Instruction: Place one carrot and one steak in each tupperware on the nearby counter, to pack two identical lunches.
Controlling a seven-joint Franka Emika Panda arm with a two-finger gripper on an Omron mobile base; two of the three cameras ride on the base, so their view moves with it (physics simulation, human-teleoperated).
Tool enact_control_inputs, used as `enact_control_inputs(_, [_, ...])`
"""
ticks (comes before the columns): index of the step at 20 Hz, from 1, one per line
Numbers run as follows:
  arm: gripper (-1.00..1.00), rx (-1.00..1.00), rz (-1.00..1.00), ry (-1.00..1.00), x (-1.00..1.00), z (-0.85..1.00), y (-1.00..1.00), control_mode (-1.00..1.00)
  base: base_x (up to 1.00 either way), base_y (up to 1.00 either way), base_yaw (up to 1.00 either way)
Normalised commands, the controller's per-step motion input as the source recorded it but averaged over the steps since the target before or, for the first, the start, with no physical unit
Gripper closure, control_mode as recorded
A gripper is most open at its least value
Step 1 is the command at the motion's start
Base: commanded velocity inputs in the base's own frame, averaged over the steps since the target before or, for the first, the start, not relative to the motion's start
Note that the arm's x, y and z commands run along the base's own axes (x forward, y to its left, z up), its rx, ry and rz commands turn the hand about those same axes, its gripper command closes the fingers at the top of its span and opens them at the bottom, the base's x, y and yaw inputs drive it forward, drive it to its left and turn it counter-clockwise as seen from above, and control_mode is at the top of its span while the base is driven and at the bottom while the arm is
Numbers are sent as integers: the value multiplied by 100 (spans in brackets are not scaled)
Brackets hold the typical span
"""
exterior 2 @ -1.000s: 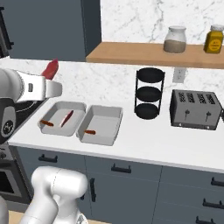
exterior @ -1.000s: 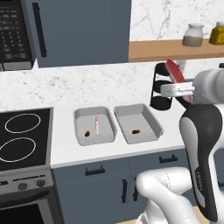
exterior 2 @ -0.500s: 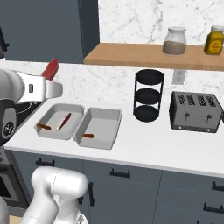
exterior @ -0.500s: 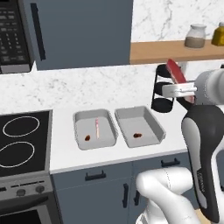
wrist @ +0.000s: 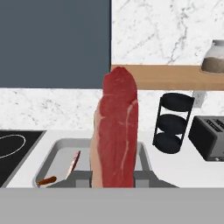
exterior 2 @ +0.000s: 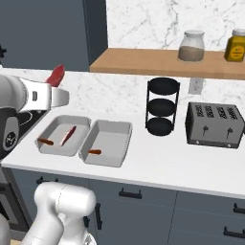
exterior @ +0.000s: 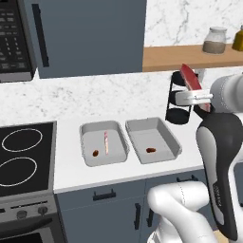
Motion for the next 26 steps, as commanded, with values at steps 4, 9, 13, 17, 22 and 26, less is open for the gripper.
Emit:
enact_control_inputs(4, [100, 0, 0, 3, -6, -16, 0, -100, -7, 0, 0])
enact_control_inputs(9, [100, 0, 0, 9, -7, -92, 0, -100, 0, 0, 0])
enact_control_inputs(13, [100, 0, 0, 0, 33, -76, 0, -100, 0, 0, 0])
enact_control_inputs(17, [100, 1, -1, 0, 72, -60, -16, -100, 0, 0, 0])
enact_control_inputs(22, [100, 4, -7, 1, 77, -36, -20, -100, 0, 0, 0])
enact_control_inputs(26, [100, 1, 0, 6, 66, -73, -1, -100, 0, 0, 0])
